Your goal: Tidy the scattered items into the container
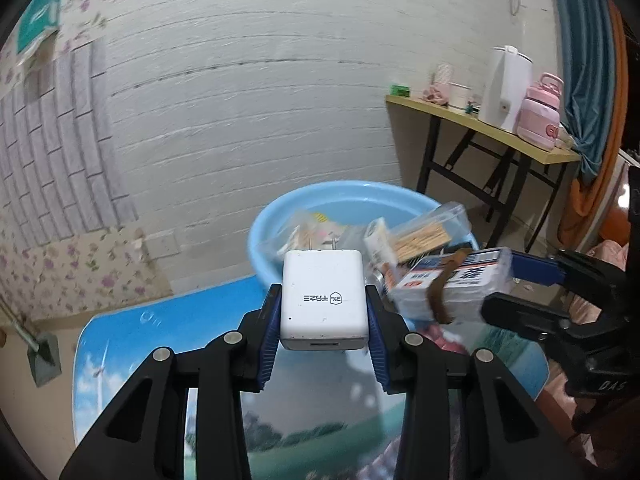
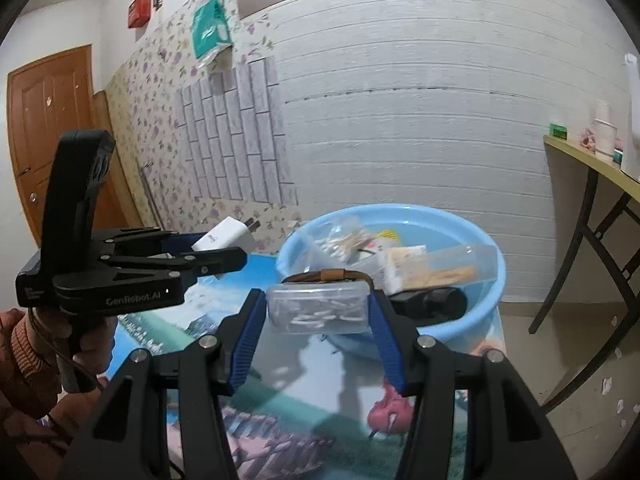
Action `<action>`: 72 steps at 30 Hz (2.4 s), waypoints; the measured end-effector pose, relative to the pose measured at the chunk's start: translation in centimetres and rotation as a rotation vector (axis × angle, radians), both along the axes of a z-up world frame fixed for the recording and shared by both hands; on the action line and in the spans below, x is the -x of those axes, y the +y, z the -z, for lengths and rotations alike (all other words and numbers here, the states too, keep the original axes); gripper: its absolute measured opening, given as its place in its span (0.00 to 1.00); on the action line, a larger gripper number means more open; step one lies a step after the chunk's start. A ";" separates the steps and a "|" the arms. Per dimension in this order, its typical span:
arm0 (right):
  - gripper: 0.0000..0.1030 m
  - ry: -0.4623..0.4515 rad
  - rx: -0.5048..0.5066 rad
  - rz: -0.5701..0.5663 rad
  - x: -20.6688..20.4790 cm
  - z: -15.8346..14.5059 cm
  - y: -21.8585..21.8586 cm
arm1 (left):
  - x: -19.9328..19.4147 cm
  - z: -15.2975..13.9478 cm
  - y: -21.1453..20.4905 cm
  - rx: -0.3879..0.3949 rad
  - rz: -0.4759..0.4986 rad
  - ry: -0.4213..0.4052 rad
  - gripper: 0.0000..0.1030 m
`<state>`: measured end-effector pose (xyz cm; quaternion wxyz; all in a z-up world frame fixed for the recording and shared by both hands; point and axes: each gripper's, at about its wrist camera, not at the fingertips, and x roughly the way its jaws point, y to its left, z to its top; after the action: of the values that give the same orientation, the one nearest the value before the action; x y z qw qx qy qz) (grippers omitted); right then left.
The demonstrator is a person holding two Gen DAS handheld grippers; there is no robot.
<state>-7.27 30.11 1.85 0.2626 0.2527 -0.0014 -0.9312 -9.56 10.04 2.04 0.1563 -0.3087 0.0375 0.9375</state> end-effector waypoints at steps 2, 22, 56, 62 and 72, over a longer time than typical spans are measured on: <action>0.50 0.006 0.007 0.015 0.9 0.1 0.5 | 0.9 0.0 1.0 0.011 0.015 -0.001 0.37; 0.52 -0.073 0.093 0.010 9.1 3.0 1.7 | 7.7 1.5 5.3 0.125 0.018 -0.030 0.65; 0.84 -0.119 -0.025 0.167 2.1 -1.4 -3.5 | -4.1 -2.8 -4.4 0.001 -0.213 -0.008 1.00; 0.97 -0.138 -0.028 0.185 1.8 -1.5 -4.7 | -5.2 -3.3 -6.1 0.006 -0.283 0.008 1.00; 1.00 -0.120 -0.054 0.182 0.7 -1.9 -6.2 | -5.9 -2.8 -7.1 -0.017 -0.308 0.003 1.00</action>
<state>-7.92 23.94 3.76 0.1694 0.3138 -0.0148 -0.9341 -3.65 2.92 4.89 0.0132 -0.3079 -0.0180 0.9511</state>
